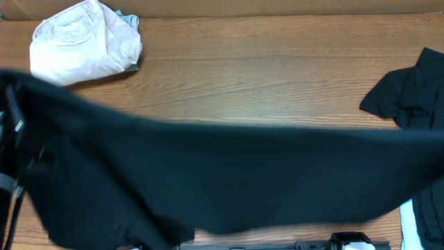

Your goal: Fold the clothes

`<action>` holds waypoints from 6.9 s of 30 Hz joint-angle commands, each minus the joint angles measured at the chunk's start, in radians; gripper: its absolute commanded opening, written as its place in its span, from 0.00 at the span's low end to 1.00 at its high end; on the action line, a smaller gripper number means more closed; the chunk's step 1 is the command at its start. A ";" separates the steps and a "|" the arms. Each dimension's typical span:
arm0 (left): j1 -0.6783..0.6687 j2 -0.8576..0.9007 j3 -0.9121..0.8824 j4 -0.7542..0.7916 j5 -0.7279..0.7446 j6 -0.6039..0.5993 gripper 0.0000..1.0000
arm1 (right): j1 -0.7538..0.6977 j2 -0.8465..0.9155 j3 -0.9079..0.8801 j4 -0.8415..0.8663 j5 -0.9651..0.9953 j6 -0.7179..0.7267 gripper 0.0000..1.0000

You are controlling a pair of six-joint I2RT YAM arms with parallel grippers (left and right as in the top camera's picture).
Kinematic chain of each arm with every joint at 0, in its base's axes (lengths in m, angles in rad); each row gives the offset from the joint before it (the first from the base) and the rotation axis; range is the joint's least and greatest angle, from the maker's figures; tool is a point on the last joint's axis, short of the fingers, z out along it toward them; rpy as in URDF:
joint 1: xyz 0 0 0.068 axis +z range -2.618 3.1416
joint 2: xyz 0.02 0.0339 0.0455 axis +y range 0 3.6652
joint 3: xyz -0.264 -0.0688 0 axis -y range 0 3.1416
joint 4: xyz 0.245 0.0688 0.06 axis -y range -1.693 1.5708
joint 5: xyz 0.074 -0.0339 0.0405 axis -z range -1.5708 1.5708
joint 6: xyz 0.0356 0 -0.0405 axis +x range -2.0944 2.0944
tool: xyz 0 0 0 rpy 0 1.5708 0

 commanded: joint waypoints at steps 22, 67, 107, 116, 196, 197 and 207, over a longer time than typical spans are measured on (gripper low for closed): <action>0.005 0.946 -0.015 0.269 -0.064 0.060 0.04 | -0.058 0.795 -0.463 0.607 0.083 -0.060 0.04; 0.005 1.027 -0.383 -0.072 0.191 0.045 0.95 | -0.174 0.977 -0.685 0.427 -0.037 -0.135 0.55; -0.219 0.144 -1.483 0.180 0.392 -0.346 1.00 | -0.174 0.136 -1.260 0.394 -0.105 -0.013 0.93; -0.231 0.144 -1.821 0.469 0.420 -0.421 0.92 | -0.174 0.141 -1.273 0.412 -0.101 -0.013 0.93; 0.084 0.145 -1.268 0.264 0.159 -0.073 0.04 | -0.174 0.413 -1.505 0.644 0.011 0.248 0.04; 0.083 0.145 -1.266 0.237 0.160 -0.083 0.04 | -0.174 0.401 -1.479 0.592 0.009 0.240 0.04; 0.083 0.146 -1.267 0.246 0.148 -0.120 0.04 | -0.174 0.335 -1.426 0.514 0.011 0.210 0.04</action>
